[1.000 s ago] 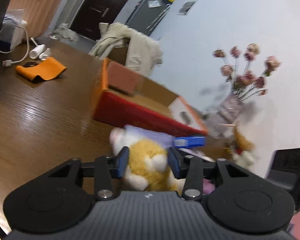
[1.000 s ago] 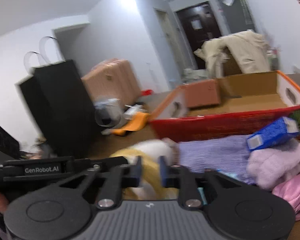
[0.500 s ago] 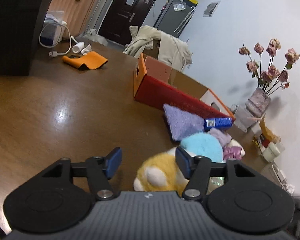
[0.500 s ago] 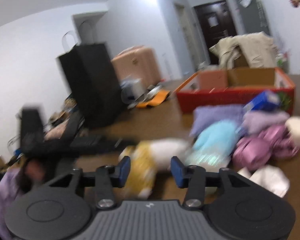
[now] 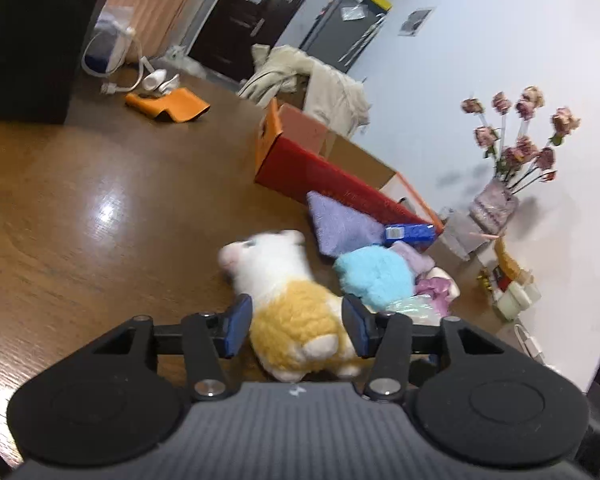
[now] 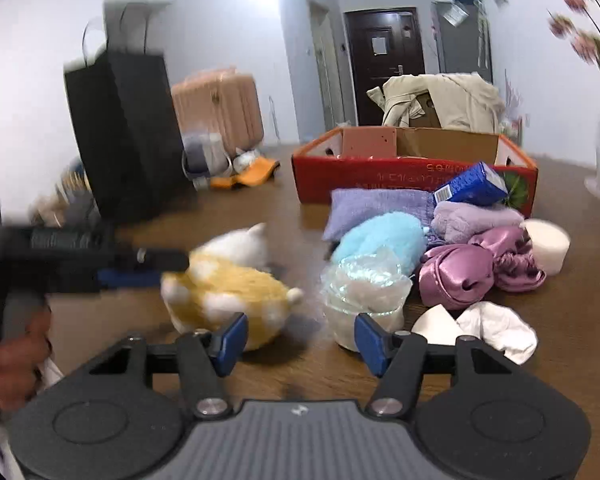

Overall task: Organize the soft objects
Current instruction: 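Grasp the yellow-and-white plush alpaca with the left gripper and lift it, then carry the plush alpaca into the box and open the left gripper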

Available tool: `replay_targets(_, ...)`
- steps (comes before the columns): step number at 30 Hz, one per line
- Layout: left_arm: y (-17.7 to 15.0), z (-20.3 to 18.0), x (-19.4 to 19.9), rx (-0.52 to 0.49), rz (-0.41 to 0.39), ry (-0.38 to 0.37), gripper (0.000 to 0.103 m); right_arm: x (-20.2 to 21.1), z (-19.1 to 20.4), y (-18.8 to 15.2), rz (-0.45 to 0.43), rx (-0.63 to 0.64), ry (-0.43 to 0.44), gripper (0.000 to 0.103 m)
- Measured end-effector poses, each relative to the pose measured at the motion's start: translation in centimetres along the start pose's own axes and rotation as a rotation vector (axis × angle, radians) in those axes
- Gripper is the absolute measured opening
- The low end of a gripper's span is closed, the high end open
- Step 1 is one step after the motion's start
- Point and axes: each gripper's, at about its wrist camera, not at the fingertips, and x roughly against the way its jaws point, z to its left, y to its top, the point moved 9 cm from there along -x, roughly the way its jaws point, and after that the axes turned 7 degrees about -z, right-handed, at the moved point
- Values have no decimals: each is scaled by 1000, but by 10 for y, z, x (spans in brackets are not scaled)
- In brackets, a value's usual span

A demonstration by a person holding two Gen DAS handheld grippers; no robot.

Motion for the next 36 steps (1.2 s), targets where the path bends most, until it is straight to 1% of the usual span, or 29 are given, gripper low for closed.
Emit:
replay_targets(1, 3, -3, 0, -6, -9, -4, 59, -2, 1, 2, -7, -37, 40, 60)
replay_targets(2, 5, -5, 0, -14, -14, -11, 64, -6, 3, 3, -6, -62, 61, 60)
replay_targets(3, 5, -7, -3, -17, -10, -17, 66, -11, 5, 3, -5, -85, 87, 59)
replay_targets(10, -5, 10, -19, 42, 35, 9, 66, -46, -7, 0, 31, -234, 100, 59)
replay_targets(13, -5, 14, -23, 62, 51, -5, 65, -56, -11, 0, 34, -292, 123, 59)
replay_targets(14, -5, 13, -24, 66, 58, -18, 61, -61, -12, -1, 41, -306, 134, 59)
replay_targets(15, -6, 12, -26, 69, 69, -33, 54, -65, -13, -3, 56, -328, 147, 58)
replay_targets(16, -6, 12, -27, 75, 73, -42, 54, -67, -13, -5, 69, -351, 158, 52)
replay_targets(17, -3, 11, -26, 78, 64, -41, 54, -68, -13, -4, 74, -356, 151, 51)
replay_targets(18, 1, 7, -25, 73, 57, -50, 53, -65, -11, 0, 69, -352, 151, 49)
replay_targets(20, 18, -4, -21, 61, 22, -77, 53, -55, -6, 18, 22, -317, 157, 47)
replay_targets(23, 62, -34, -24, 21, -66, -146, 54, -42, -5, 64, -65, -244, 165, 47)
replay_targets(24, 78, -44, -31, 7, -83, -164, 54, -43, -8, 79, -90, -232, 164, 47)
replay_targets(26, 104, -62, -56, -23, -93, -184, 53, -51, -23, 111, -125, -214, 147, 47)
replay_targets(28, 128, -76, -91, -51, -92, -180, 52, -68, -44, 143, -142, -203, 120, 47)
replay_targets(30, 147, -86, -132, -75, -76, -169, 51, -91, -64, 167, -143, -192, 87, 47)
replay_targets(32, 159, -90, -170, -75, -46, -146, 51, -121, -88, 182, -111, -208, 59, 47)
replay_targets(36, 163, -75, -236, -69, 23, -71, 51, -182, -123, 184, -19, -268, 35, 47)
